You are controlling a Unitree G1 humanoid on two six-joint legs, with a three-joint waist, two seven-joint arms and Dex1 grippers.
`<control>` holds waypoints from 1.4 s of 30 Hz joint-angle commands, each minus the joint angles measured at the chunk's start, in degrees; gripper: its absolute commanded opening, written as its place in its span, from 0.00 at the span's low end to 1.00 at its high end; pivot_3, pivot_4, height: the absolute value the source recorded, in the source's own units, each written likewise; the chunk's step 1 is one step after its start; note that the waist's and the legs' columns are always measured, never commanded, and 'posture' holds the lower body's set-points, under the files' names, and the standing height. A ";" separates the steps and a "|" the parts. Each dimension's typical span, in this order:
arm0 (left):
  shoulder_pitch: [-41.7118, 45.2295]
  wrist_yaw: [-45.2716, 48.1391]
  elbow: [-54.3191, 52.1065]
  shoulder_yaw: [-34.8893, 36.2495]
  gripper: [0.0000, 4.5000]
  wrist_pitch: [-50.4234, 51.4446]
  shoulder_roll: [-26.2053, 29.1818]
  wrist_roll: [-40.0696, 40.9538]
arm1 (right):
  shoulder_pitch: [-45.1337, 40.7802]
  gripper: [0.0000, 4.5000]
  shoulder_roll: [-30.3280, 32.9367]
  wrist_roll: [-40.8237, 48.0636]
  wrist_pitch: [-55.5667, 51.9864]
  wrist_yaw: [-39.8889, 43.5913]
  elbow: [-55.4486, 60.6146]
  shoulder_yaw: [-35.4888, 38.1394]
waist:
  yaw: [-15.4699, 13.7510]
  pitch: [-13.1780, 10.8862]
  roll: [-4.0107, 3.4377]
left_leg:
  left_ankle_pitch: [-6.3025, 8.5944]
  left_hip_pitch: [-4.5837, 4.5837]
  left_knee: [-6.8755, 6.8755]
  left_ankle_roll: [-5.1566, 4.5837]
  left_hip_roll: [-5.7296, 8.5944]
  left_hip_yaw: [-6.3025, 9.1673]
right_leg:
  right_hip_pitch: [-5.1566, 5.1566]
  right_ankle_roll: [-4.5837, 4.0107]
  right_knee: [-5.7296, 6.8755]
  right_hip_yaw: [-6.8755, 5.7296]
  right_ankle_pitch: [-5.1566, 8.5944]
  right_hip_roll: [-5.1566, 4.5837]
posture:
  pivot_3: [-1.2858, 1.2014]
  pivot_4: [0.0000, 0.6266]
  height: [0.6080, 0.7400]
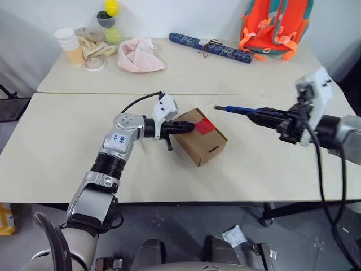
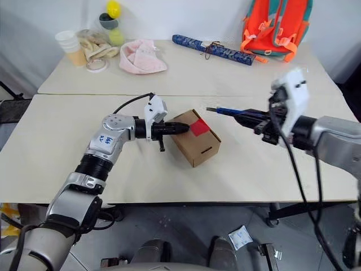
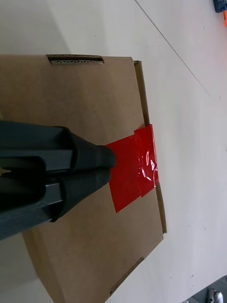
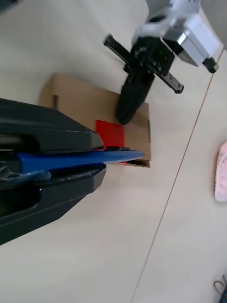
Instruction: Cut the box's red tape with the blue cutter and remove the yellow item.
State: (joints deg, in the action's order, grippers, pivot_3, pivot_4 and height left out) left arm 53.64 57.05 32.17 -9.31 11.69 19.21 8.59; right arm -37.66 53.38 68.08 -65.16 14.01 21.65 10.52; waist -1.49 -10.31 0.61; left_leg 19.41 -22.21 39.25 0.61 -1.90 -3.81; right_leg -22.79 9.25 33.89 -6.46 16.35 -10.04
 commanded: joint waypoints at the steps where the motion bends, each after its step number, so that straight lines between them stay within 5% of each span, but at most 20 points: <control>1: -0.30 -0.35 -1.32 -0.08 0.00 1.43 -0.12 -0.61 | -4.39 0.02 -2.38 -4.38 -0.39 -2.09 -0.48 -3.29 | 0.03 0.00 0.00 | 0.00 0.00 0.00 0.00 0.00 0.00 | 0.00 0.00 0.01 -0.01 0.00 0.00 | 0.52 0.24 1.00; 21: -3.03 -0.69 -6.44 -0.12 0.00 7.17 -0.71 -0.17 | -6.17 0.02 -11.24 -22.88 2.26 4.83 -3.51 -9.32 | 0.15 0.01 -0.02 | 0.00 0.00 0.00 0.00 0.00 0.00 | 0.00 0.00 0.04 -0.04 0.00 0.00 | 0.52 0.24 1.00; 42: -3.22 -1.44 -7.93 0.13 0.00 9.97 -0.32 -0.15 | -3.72 0.02 -12.88 -27.12 0.05 7.10 -2.35 -8.09 | 0.17 0.02 -0.03 | 0.00 0.02 0.00 0.00 0.00 0.00 | 0.00 0.00 0.07 -0.03 0.00 0.00 | 0.52 0.24 1.00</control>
State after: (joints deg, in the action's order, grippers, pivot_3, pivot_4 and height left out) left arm 51.40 55.50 25.03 -8.48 20.93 18.72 8.75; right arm -41.34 40.46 41.49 -65.22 20.63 17.51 0.37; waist -1.32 -10.29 0.58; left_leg 19.41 -22.19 39.25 0.61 -1.90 -3.81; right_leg -22.79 9.26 33.96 -6.49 16.35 -10.03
